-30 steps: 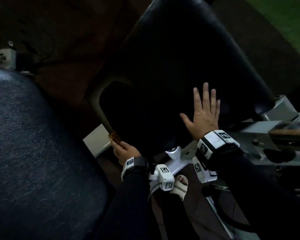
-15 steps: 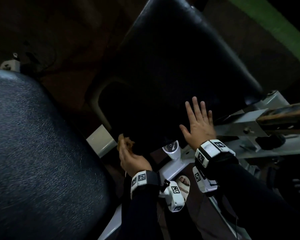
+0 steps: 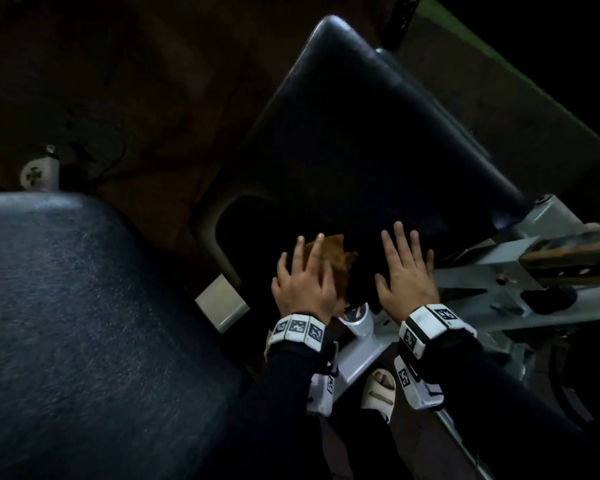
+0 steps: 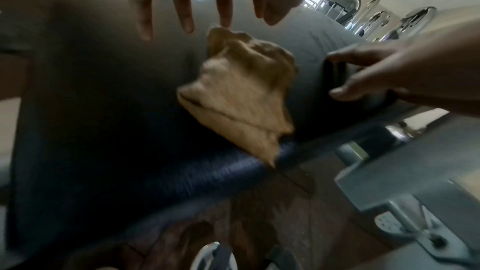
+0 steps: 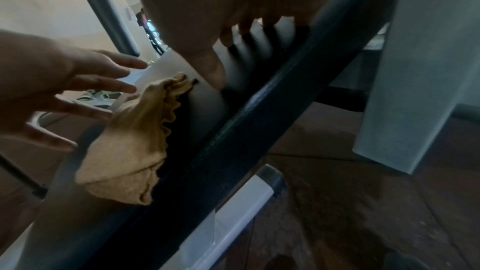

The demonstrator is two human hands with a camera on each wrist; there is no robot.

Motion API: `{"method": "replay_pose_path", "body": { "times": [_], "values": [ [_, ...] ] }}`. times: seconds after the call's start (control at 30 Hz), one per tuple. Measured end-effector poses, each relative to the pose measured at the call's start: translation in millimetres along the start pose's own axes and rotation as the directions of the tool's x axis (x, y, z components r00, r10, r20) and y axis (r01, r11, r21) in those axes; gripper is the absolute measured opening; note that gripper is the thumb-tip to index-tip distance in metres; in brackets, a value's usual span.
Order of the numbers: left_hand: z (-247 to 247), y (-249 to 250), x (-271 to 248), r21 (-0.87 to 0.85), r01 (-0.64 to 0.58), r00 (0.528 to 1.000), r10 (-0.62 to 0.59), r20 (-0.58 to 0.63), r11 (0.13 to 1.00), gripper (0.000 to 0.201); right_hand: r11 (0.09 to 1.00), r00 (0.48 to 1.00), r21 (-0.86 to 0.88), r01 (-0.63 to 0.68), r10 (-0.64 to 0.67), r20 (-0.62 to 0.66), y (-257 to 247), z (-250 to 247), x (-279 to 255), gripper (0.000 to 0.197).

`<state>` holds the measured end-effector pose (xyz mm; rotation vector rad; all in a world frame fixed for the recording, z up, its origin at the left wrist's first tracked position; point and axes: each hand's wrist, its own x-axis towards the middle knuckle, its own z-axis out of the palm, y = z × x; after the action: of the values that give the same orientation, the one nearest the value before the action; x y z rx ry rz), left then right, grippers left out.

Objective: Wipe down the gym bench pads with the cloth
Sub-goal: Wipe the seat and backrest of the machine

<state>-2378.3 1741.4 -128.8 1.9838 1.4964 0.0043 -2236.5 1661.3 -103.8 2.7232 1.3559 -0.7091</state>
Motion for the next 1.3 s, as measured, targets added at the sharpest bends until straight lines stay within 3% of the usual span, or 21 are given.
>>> {"method": "replay_pose_path", "body": {
  "times": [0.1,0.23,0.4,0.63,0.83,0.97,1.03,1.13,1.23,1.3],
  "values": [
    [-19,-11,34,0.064,0.07,0.989,-0.078,0.125,0.995,0.057,0.998,0.998,0.038,-0.06,0.061,-0.028,-12,0,-1,0.069],
    [-38,-24,64,0.049,0.011,0.963,-0.024,0.269,0.999,0.061,0.986,0.991,0.099,-0.131,0.134,-0.022,-33,3,-3,0.066],
    [-39,-40,59,0.024,-0.067,0.963,0.058,0.264,0.997,0.054,0.979,0.985,0.135,-0.154,0.163,-0.053,-66,12,-2,0.065],
    [-37,-47,60,-0.013,-0.086,0.975,0.087,0.204,0.996,0.05,0.993,0.993,0.006,-0.116,0.116,-0.005,-100,24,2,0.062],
    [-32,-46,60,0.0,-0.087,0.981,0.086,0.173,0.996,0.051,0.988,0.996,0.126,-0.087,0.086,0.013,-107,31,8,0.063],
    [-32,-46,61,0.01,-0.088,0.981,0.085,0.173,0.996,0.052,0.975,0.992,0.207,-0.084,0.101,-0.072,-95,22,2,0.058],
    [-31,-46,60,0.037,-0.093,0.98,0.085,0.18,0.995,0.057,0.966,0.971,0.23,-0.118,0.16,-0.175,-79,17,-4,0.056],
    [-26,-48,59,0.063,-0.103,0.976,0.089,0.197,0.993,0.067,0.932,0.895,0.307,-0.191,0.294,-0.337,-42,14,-17,0.057],
    [-22,-49,59,0.078,-0.106,0.977,0.089,0.195,0.991,0.074,0.863,0.812,0.411,-0.293,0.452,-0.369,-4,18,-30,0.06],
    [-20,-50,60,0.076,-0.105,0.981,0.091,0.172,0.992,0.076,0.783,0.764,0.509,-0.357,0.558,-0.323,9,26,-34,0.058]
  ]
}}
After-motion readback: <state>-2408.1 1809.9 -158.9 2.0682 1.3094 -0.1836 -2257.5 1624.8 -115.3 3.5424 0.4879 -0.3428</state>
